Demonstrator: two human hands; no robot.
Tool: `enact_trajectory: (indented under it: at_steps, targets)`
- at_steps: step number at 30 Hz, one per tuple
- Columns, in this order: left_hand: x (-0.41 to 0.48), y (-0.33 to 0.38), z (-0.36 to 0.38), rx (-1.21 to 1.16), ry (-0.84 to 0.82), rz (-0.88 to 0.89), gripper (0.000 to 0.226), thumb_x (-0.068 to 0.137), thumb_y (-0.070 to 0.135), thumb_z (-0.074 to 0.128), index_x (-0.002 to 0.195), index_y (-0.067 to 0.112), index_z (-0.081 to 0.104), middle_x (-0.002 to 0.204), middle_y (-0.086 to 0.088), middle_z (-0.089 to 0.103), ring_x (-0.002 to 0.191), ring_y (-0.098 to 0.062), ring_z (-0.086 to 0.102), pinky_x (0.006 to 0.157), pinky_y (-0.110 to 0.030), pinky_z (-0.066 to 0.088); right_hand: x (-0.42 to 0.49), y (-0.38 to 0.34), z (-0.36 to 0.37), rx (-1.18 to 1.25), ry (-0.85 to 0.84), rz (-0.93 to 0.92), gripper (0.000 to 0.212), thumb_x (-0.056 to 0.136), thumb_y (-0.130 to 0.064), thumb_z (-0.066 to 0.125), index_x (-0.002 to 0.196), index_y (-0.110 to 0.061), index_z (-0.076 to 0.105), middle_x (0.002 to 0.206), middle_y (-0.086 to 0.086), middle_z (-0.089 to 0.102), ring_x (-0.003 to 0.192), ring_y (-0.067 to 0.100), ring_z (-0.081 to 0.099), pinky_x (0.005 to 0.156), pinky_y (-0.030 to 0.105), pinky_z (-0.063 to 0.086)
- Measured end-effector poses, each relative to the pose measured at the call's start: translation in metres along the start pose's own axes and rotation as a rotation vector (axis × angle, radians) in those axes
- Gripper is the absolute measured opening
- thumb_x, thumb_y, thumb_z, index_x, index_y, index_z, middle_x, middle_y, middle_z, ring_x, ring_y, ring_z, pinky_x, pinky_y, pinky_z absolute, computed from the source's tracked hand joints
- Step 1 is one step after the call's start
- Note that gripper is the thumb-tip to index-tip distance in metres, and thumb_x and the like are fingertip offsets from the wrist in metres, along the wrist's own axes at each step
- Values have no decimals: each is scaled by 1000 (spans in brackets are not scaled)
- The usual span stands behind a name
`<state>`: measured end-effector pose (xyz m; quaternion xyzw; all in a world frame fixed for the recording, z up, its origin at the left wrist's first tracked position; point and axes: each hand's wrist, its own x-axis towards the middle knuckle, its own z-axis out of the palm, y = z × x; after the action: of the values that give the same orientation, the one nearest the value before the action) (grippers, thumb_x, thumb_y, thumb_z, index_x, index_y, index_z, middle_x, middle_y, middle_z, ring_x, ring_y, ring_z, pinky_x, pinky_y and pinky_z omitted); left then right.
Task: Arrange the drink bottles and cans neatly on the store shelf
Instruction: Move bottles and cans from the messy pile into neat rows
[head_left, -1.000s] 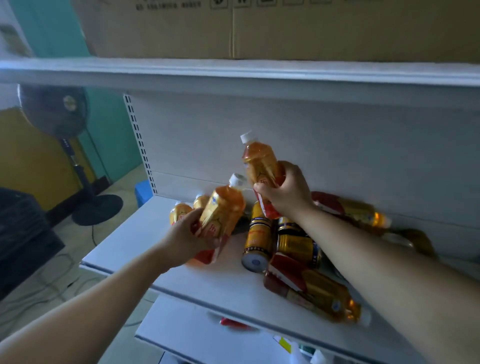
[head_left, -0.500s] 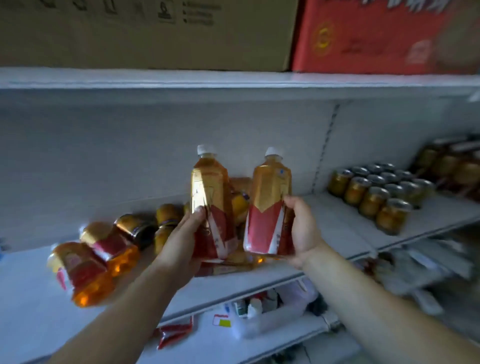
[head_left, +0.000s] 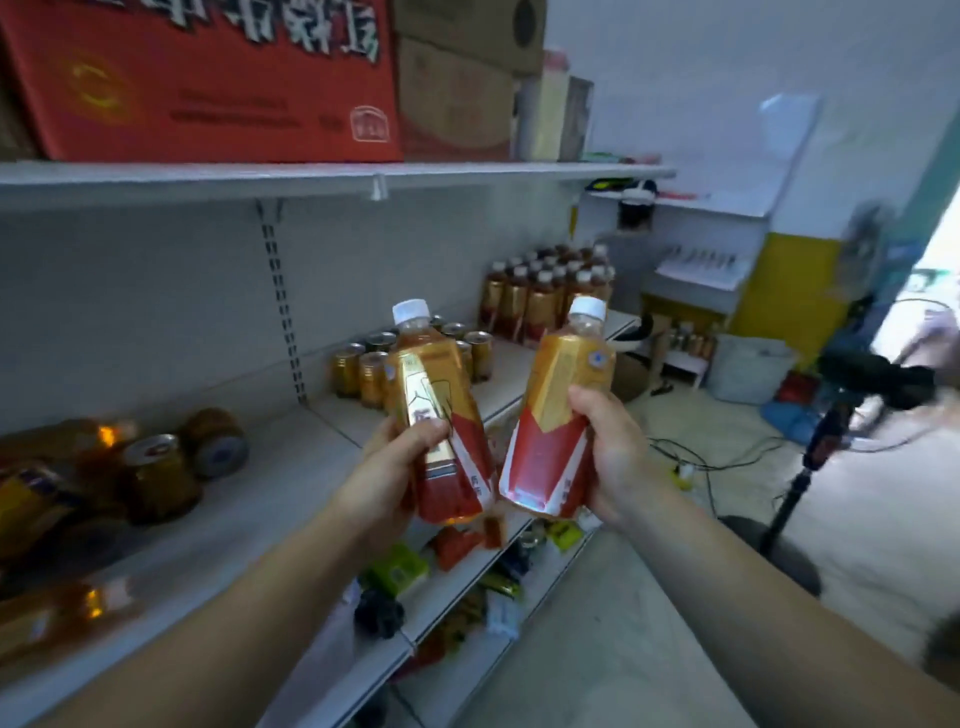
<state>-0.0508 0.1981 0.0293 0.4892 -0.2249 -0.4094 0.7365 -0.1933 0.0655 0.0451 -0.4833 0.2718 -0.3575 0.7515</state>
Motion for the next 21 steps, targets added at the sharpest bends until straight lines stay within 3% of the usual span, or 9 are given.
enact_trajectory:
  at_steps: [2, 4, 9, 14, 16, 19, 21]
  targets:
    - [24, -21, 40, 20, -1, -31, 66, 67, 17, 76, 127, 12, 48, 110, -19, 68, 95, -36, 68, 79, -51, 56, 12, -22, -44, -42, 5, -49, 61, 65, -32, 66, 121, -15, 50, 100, 17, 66, 86, 32, 67, 78, 48, 55]
    - [45, -38, 75, 59, 8, -31, 54, 75, 19, 72, 125, 14, 52, 109, -15, 70, 98, -34, 68, 84, -53, 53, 23, -40, -80, -75, 13, -76, 52, 66, -31, 67, 115, -19, 53, 103, 18, 66, 88, 33, 67, 83, 51, 56]
    - [86, -63, 129, 142, 26, -28, 40, 84, 18, 65, 122, 15, 54, 104, -11, 72, 95, -29, 69, 80, -48, 54, 59, -65, -141, -136, 49, -94, 55, 66, -33, 70, 116, -21, 53, 104, 15, 68, 87, 30, 70, 81, 48, 57]
    - [132, -73, 153, 202, 52, -12, 28, 88, 22, 63, 114, 21, 55, 104, -6, 71, 89, -21, 70, 64, -34, 54, 107, -66, -171, -179, 84, -122, 28, 85, -20, 71, 106, -24, 54, 97, 9, 69, 79, 23, 70, 74, 42, 57]
    - [157, -76, 155, 224, 71, -4, 23, 87, 25, 64, 109, 25, 56, 103, -3, 70, 90, -21, 69, 66, -34, 55, 133, -64, -175, -208, 94, -119, 29, 83, -23, 73, 105, -27, 55, 99, 8, 69, 83, 24, 70, 78, 43, 57]
    - [206, -80, 148, 282, 104, 34, 27, 85, 26, 68, 110, 24, 58, 105, -4, 70, 93, -22, 69, 78, -42, 55, 183, -62, -176, -290, 84, -130, 47, 68, -34, 80, 108, -29, 54, 105, 8, 69, 90, 25, 71, 82, 46, 57]
    - [243, -80, 142, 323, 116, 73, 28, 83, 26, 70, 109, 25, 58, 105, -2, 70, 92, -18, 68, 75, -36, 53, 221, -60, -175, -357, 84, -148, 47, 73, -28, 81, 110, -31, 53, 105, 4, 69, 90, 21, 70, 82, 43, 57]
